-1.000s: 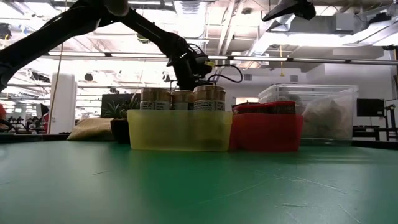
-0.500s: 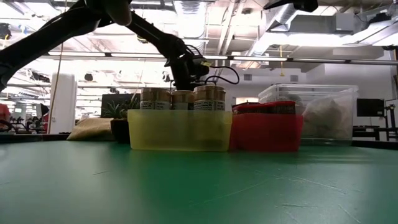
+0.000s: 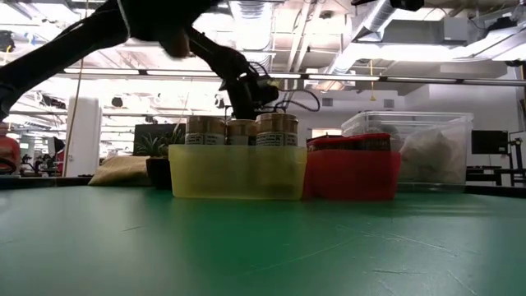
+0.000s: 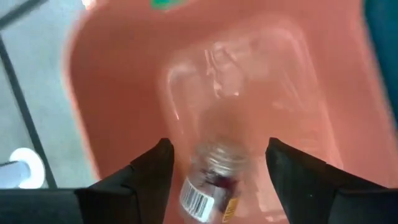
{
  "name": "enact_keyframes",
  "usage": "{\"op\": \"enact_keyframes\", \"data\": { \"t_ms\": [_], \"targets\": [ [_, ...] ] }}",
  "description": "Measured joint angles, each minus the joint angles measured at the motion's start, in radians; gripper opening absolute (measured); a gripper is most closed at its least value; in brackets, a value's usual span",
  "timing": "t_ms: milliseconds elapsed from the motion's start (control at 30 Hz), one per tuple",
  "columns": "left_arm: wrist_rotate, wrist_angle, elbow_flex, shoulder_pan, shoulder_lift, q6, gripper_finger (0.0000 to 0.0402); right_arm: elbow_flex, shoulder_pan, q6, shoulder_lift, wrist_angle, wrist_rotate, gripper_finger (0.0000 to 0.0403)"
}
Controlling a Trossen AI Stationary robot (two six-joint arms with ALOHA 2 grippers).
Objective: Sort spices by type
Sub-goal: Put the left brown seasoning bottle into the orange bin
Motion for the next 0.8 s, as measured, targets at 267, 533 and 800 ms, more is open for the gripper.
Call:
{"op": "enact_keyframes", "data": {
  "t_ms": [267, 533, 800],
  "targets": [
    [-0.043, 0.011, -0.002, 0.002, 0.074, 0.026, 0.0234, 0.0, -0.001, 0.013, 0.0, 0.0, 0.002, 0.0327],
    [-0.088, 0.021, 0.0, 0.004, 0.082, 0.032, 0.0192, 0.0, -0.001, 0.026, 0.0, 0.0, 0.006, 0.0327],
    [-0.112, 0.018, 0.0, 0.006, 0.082, 0.022, 0.0136, 0.0, -0.003, 0.016, 0.0, 0.0, 0.007, 0.0327]
  ]
}}
